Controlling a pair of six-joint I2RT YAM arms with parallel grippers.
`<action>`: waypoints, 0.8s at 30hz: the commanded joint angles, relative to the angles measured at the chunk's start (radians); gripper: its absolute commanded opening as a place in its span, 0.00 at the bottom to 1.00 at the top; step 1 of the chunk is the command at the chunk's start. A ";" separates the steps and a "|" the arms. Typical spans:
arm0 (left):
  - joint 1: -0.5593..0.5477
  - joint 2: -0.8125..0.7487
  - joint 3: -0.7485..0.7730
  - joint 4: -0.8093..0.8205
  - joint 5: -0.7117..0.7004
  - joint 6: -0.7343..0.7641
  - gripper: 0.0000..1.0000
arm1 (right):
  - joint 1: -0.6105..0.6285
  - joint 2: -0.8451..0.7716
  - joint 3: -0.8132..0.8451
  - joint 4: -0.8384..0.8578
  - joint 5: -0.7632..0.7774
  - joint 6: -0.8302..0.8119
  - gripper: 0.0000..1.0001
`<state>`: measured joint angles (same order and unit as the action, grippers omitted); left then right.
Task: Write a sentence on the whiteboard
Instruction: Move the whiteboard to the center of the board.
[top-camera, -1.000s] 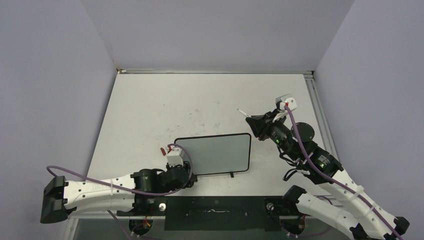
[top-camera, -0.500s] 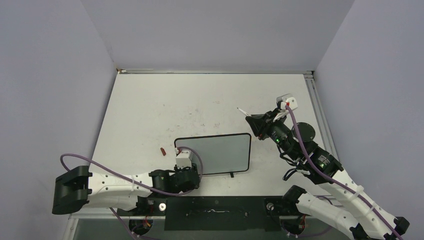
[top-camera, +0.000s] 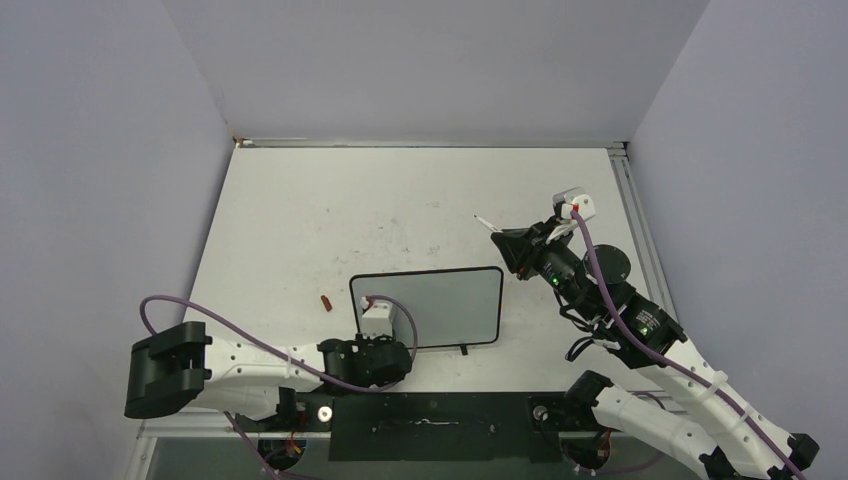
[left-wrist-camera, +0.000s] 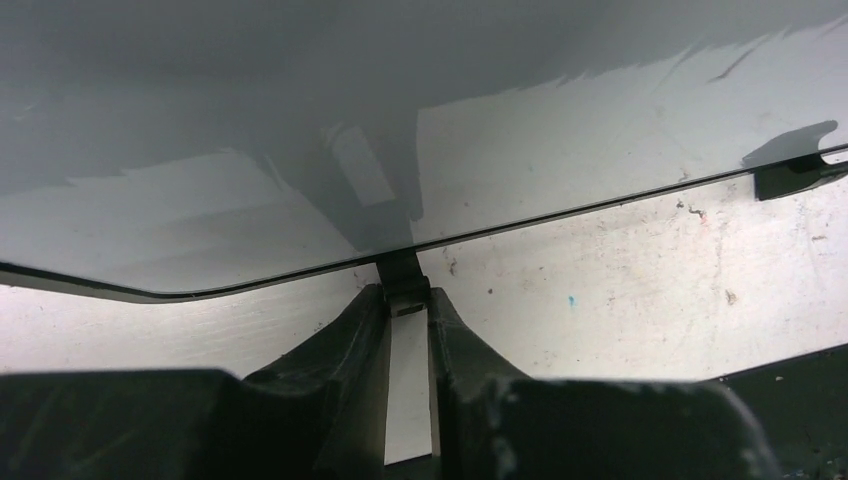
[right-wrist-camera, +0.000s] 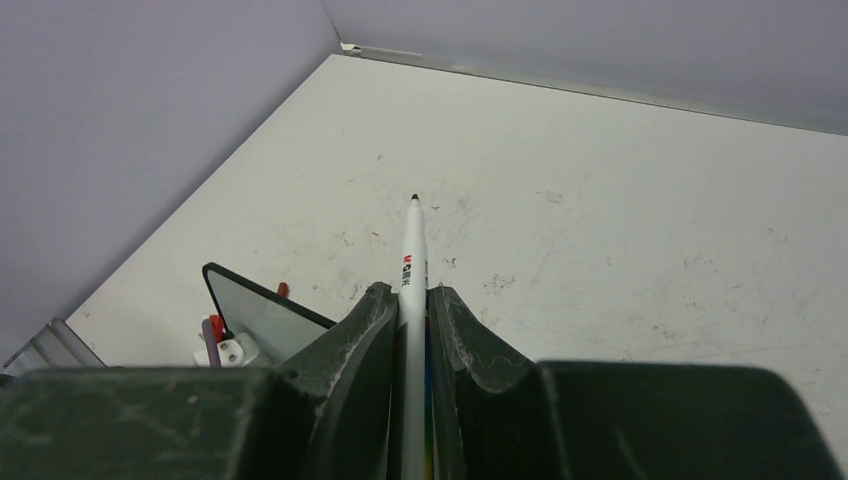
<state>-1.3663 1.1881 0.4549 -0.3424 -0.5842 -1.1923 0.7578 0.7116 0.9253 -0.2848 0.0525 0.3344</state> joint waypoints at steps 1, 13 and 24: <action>-0.003 0.041 0.058 0.036 -0.048 -0.015 0.09 | -0.005 0.003 -0.005 0.062 0.003 0.007 0.06; -0.001 0.119 0.117 0.036 -0.092 -0.041 0.00 | -0.005 0.000 -0.008 0.060 0.006 0.008 0.06; 0.084 0.187 0.157 0.142 -0.053 0.045 0.00 | -0.005 -0.012 -0.004 0.050 0.016 0.006 0.06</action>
<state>-1.3251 1.3426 0.5640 -0.3397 -0.6189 -1.1652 0.7578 0.7113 0.9180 -0.2844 0.0528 0.3363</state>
